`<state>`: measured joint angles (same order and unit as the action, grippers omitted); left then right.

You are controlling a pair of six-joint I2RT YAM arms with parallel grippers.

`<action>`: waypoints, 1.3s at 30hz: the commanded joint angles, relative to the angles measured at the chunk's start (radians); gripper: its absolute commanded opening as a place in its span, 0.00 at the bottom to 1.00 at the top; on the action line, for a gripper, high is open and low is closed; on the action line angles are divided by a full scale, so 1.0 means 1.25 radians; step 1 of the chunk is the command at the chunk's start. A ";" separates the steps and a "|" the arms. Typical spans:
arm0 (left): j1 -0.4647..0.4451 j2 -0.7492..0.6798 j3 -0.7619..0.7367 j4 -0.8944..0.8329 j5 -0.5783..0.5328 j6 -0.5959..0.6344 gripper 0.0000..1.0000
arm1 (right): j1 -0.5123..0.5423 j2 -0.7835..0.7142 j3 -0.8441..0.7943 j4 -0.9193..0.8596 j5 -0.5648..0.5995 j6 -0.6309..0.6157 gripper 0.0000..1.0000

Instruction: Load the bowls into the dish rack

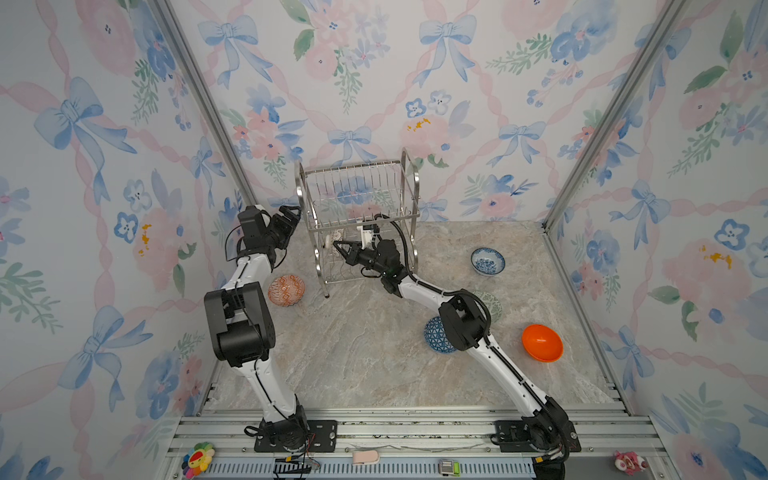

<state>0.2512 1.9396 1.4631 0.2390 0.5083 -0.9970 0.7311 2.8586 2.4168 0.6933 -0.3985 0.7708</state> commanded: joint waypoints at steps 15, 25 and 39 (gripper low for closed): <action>-0.108 0.080 0.093 -0.059 0.042 0.032 0.98 | -0.018 -0.092 -0.101 0.126 -0.019 0.019 0.00; -0.149 0.063 0.042 -0.052 0.030 0.040 0.98 | -0.030 -0.066 -0.050 0.133 -0.019 0.032 0.00; -0.131 0.033 0.034 -0.036 0.026 0.032 0.98 | -0.029 0.057 0.157 0.021 0.001 -0.001 0.00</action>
<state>0.0734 2.0296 1.5043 0.1711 0.5228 -0.9691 0.7055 2.9219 2.5416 0.6868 -0.4110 0.7990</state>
